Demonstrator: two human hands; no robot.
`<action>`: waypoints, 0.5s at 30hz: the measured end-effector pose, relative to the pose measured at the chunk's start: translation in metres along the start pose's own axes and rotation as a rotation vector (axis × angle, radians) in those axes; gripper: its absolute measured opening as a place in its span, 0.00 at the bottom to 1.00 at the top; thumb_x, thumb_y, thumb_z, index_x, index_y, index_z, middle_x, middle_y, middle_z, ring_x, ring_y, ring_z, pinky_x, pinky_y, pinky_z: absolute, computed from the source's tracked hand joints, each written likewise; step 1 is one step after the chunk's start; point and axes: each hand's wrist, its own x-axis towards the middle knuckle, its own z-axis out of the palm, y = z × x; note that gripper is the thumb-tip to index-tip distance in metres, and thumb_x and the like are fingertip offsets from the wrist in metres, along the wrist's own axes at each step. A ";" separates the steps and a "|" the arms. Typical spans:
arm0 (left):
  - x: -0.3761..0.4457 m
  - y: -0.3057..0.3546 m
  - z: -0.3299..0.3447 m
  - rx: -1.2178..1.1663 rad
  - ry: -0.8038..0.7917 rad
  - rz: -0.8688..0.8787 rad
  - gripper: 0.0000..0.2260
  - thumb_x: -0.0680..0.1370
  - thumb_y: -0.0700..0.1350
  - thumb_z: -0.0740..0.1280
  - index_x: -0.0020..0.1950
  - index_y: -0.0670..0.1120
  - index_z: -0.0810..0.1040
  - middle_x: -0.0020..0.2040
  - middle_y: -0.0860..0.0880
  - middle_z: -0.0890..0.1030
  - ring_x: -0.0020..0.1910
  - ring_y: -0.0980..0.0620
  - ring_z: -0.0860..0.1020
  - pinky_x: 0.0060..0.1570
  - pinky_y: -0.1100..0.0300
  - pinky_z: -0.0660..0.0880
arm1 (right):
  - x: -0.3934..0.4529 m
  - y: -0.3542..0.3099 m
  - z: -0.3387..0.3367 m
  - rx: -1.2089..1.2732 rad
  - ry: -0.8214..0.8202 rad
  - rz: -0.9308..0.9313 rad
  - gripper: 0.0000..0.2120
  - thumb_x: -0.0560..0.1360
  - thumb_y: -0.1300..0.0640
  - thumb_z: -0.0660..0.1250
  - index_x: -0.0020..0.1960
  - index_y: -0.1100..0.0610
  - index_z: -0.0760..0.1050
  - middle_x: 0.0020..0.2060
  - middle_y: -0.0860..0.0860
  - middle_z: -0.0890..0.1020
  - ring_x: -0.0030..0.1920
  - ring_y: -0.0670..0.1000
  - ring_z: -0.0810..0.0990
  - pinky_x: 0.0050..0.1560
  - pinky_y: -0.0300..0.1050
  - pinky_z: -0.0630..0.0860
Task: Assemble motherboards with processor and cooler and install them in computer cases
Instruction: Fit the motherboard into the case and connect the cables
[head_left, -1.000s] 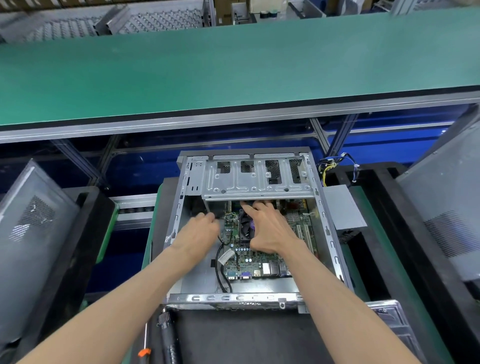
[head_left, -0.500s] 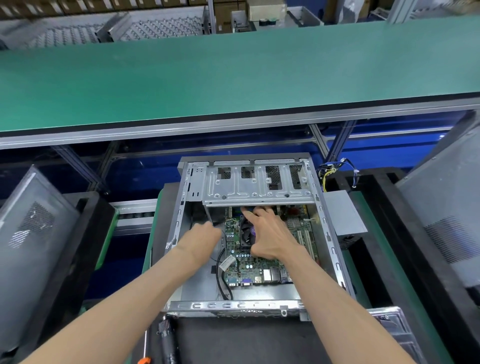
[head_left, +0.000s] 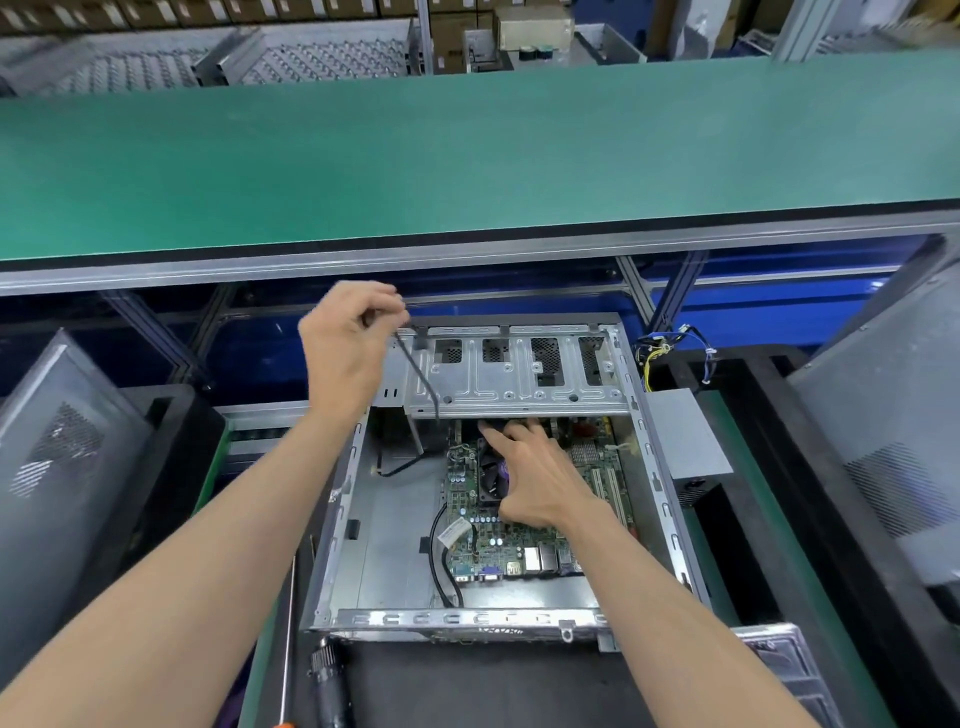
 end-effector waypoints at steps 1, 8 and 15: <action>0.006 -0.005 -0.001 0.048 0.018 -0.040 0.04 0.74 0.37 0.75 0.47 0.43 0.86 0.51 0.50 0.83 0.47 0.60 0.78 0.50 0.73 0.72 | 0.000 0.000 0.000 -0.003 -0.001 0.000 0.50 0.63 0.63 0.68 0.82 0.53 0.54 0.71 0.58 0.69 0.76 0.64 0.61 0.73 0.66 0.65; -0.004 -0.036 -0.001 0.839 -0.623 -0.294 0.12 0.82 0.43 0.59 0.64 0.46 0.75 0.57 0.44 0.79 0.60 0.41 0.72 0.60 0.46 0.67 | 0.001 0.000 0.000 -0.010 -0.004 0.004 0.51 0.62 0.63 0.69 0.82 0.53 0.54 0.69 0.58 0.71 0.74 0.63 0.63 0.72 0.66 0.67; -0.043 -0.018 0.021 0.856 -0.469 0.221 0.26 0.66 0.27 0.70 0.63 0.42 0.78 0.74 0.40 0.71 0.68 0.37 0.68 0.63 0.43 0.65 | 0.001 0.000 0.001 -0.004 0.001 0.006 0.50 0.62 0.63 0.69 0.82 0.53 0.54 0.71 0.59 0.70 0.75 0.64 0.62 0.72 0.67 0.66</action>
